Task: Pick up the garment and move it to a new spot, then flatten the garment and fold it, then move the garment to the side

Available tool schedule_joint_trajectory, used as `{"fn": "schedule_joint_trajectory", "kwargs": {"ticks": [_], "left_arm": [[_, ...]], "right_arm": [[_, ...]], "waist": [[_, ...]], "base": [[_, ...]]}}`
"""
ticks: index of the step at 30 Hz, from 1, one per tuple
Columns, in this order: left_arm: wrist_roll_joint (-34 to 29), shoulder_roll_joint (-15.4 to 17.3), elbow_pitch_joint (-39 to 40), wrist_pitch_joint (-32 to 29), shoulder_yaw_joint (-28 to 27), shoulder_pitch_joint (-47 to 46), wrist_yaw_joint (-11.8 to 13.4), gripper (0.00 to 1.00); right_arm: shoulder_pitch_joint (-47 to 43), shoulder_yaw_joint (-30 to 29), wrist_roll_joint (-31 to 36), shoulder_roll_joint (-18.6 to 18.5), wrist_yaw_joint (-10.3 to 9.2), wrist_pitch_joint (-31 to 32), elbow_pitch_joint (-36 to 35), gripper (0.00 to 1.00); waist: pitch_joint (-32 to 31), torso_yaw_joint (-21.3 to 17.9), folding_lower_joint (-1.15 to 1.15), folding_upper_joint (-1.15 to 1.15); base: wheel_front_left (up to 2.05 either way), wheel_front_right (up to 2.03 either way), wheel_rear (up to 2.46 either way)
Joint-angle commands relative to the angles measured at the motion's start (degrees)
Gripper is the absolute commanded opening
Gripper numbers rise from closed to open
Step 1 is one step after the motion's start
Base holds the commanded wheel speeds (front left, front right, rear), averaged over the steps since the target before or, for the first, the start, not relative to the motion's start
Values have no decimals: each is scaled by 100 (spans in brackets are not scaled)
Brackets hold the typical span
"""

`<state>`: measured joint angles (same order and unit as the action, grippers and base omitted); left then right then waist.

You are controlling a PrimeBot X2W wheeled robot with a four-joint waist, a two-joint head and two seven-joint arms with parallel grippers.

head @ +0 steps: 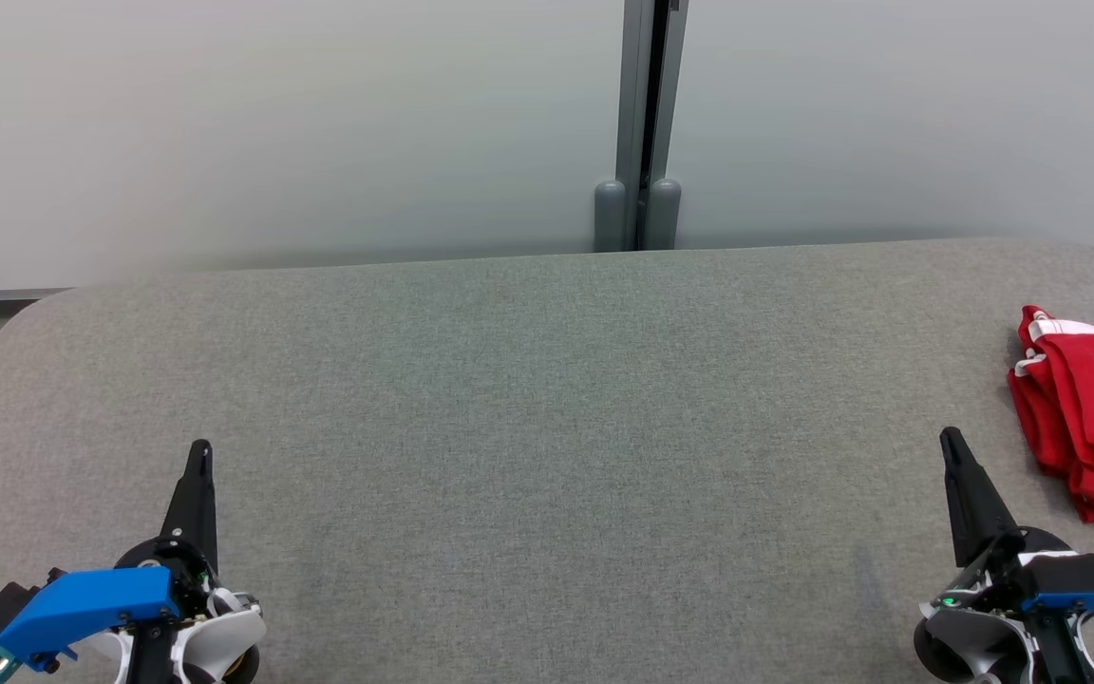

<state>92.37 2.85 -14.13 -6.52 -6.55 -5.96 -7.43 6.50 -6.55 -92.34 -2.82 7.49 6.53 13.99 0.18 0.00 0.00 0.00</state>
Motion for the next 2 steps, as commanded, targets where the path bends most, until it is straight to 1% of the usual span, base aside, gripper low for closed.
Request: {"fn": "schedule_joint_trajectory", "kwargs": {"ticks": [1,2], "left_arm": [[12,5,25,-19,-9,-57,-25,0],[12,5,25,-19,-9,-57,-25,0]], "right_arm": [[-68,-11,-17,-11,1,20,-22,0],[-68,-11,-17,-11,1,20,-22,0]], "waist": [[0,0,0,0],[0,0,0,0]], "base": [[0,0,0],[0,0,0]]}}
